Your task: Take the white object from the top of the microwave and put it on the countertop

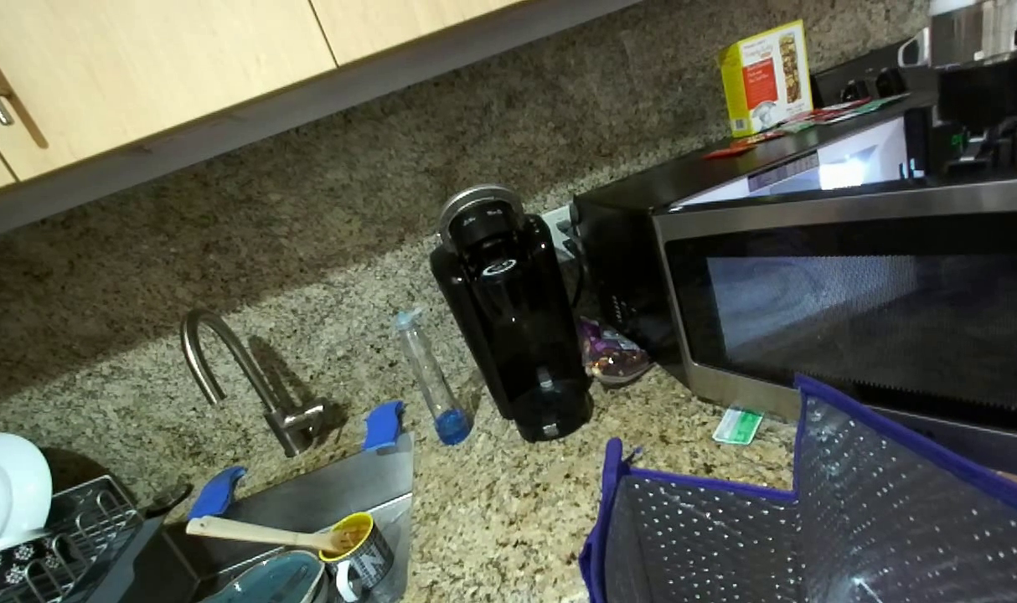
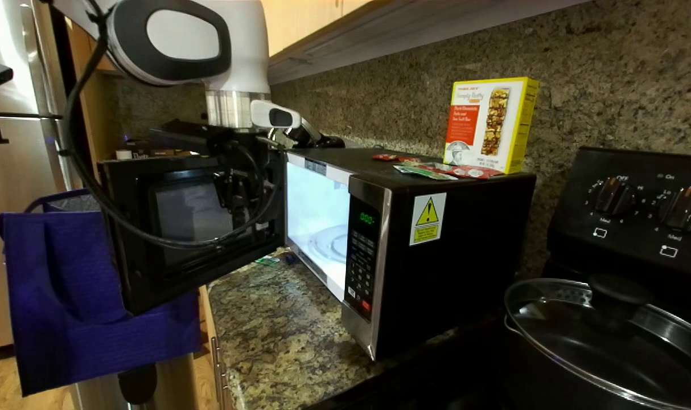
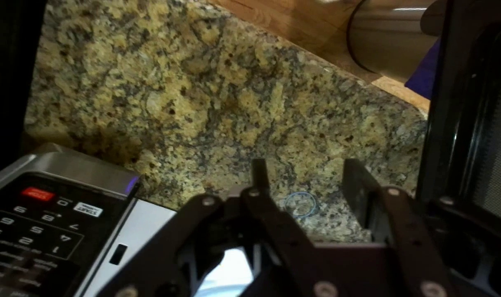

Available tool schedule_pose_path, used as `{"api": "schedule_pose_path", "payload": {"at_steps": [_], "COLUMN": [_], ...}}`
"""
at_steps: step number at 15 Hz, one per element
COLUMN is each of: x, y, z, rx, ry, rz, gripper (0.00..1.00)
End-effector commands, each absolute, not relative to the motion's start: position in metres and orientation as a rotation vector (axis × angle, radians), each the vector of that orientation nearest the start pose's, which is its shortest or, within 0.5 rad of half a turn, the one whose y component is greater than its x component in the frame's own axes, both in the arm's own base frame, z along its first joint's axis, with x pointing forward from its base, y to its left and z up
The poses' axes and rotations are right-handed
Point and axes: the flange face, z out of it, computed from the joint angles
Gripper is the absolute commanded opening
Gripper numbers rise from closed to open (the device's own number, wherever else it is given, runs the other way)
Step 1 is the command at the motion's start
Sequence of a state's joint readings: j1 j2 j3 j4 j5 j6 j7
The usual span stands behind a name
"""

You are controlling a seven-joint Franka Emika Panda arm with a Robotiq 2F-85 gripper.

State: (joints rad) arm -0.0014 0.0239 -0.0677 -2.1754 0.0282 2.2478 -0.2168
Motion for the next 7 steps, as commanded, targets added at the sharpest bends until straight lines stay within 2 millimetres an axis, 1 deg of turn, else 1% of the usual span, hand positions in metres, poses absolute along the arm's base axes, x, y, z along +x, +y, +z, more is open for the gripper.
{"api": "schedule_pose_path", "payload": {"at_steps": [1, 3, 4, 5, 7], "x": [0.5404, 0.5354, 0.5377, 0.5369, 0.5363], "y": [-0.0491, -0.0563, -0.0493, -0.0522, -0.0549], "z": [0.3905, 0.3914, 0.387, 0.3871, 0.3869], "rx": [-3.223, -3.225, -3.204, -3.204, -3.204], "ry": [-0.047, -0.036, -0.074, -0.065, -0.057], "rz": [-0.002, 0.04, 0.005, 0.017, 0.024], "gripper": [0.82, 0.95, 0.76, 0.84, 0.95]}}
